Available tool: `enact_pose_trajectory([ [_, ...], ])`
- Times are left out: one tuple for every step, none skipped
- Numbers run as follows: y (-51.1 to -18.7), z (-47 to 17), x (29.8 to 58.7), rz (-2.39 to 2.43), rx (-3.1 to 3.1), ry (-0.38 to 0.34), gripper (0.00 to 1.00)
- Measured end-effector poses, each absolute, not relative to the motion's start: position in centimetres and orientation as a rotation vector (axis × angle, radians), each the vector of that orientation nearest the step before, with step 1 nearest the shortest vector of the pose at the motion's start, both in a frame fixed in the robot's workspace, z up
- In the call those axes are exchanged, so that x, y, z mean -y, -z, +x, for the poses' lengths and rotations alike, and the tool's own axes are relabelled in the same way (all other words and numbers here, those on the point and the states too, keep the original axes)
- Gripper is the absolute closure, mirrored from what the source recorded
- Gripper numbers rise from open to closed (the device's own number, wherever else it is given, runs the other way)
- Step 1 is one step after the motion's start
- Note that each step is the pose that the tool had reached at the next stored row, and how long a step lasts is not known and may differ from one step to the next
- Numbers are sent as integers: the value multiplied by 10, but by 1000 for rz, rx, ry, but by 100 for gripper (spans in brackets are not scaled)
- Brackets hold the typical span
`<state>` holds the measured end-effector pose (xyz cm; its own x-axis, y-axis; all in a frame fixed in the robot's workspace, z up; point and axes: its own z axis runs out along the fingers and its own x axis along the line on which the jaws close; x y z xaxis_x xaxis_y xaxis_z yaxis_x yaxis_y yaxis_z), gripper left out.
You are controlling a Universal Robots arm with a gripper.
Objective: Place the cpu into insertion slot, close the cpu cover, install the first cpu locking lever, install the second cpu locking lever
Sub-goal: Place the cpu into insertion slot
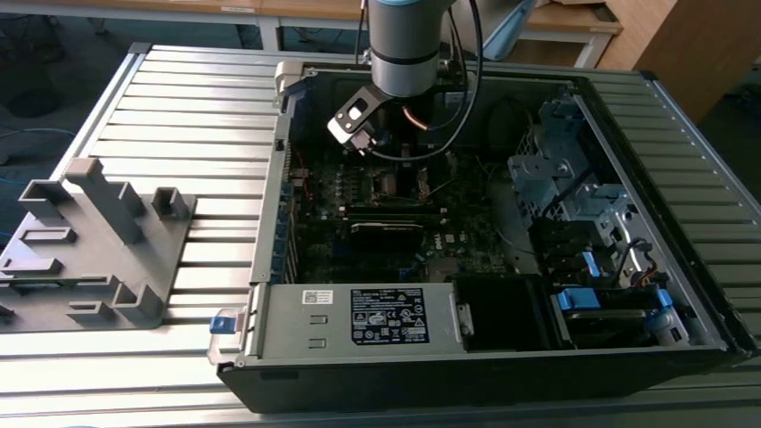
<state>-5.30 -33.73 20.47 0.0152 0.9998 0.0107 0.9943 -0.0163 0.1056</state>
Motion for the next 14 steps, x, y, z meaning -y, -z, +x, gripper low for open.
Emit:
enact_pose_trajectory([
  [-209, -53, 337, 2189, -2154, -126, 39],
  [-209, -53, 337, 2189, -2154, -126, 39],
  [-209, -53, 337, 2189, -2155, -125, 39],
  [-209, -53, 337, 2189, -2155, -124, 39],
  [-209, -53, 337, 2190, -2156, -122, 39],
  [-209, -52, 337, 2191, -2157, -120, 39],
  [-209, -52, 337, 2192, -2157, -118, 39],
  [-209, -52, 337, 2192, -2157, -118, 39],
  [-209, -52, 337, 2192, -2157, -118, 39],
  [-209, -52, 337, 2192, -2157, -118, 39],
  [-209, -52, 337, 2192, -2158, -118, 39],
  [-209, -52, 337, 2192, -2158, -117, 39],
  [-209, -52, 337, 2192, -2158, -117, 39],
  [-209, -52, 337, 2192, -2158, -117, 39],
])
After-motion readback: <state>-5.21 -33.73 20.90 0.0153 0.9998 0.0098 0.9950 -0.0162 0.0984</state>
